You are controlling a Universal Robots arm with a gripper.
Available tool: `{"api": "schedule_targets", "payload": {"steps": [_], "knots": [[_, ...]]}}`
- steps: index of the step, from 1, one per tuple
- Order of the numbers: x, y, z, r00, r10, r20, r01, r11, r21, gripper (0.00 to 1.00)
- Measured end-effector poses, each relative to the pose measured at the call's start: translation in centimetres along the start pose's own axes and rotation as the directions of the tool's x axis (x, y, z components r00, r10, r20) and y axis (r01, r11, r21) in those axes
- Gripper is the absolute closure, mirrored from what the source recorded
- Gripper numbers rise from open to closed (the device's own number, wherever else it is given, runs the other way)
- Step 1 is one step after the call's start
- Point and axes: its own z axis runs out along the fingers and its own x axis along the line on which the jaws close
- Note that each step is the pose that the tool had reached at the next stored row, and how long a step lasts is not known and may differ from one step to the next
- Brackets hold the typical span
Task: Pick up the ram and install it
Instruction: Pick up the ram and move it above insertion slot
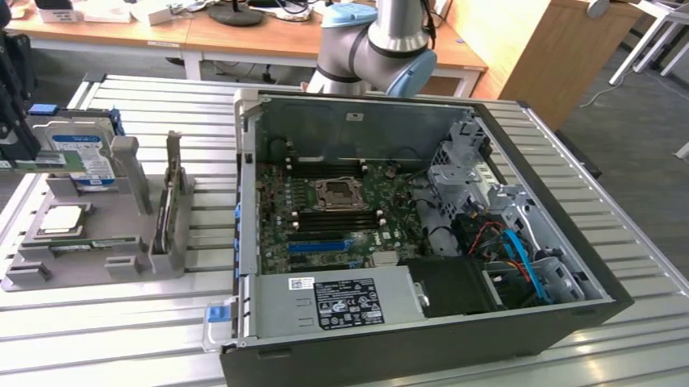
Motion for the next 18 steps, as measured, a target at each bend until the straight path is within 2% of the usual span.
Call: {"api": "schedule_targets", "payload": {"steps": [5,13,17,18], "knots": [[0.0,0.04,-0.99,1.0000,0.000,0.0001,0.000,1.0000,0.0001,0.88],[0.0,-0.05,-1.06,1.0000,0.000,-0.0002,0.000,1.0000,-0.0001,0.88],[0.0,-0.66,-1.07,1.0000,0.000,0.0000,0.000,1.0000,-0.0001,0.88],[0.0,-1.26,-1.08,1.0000,0.000,0.0000,0.000,1.0000,-0.0003,0.88]]}}
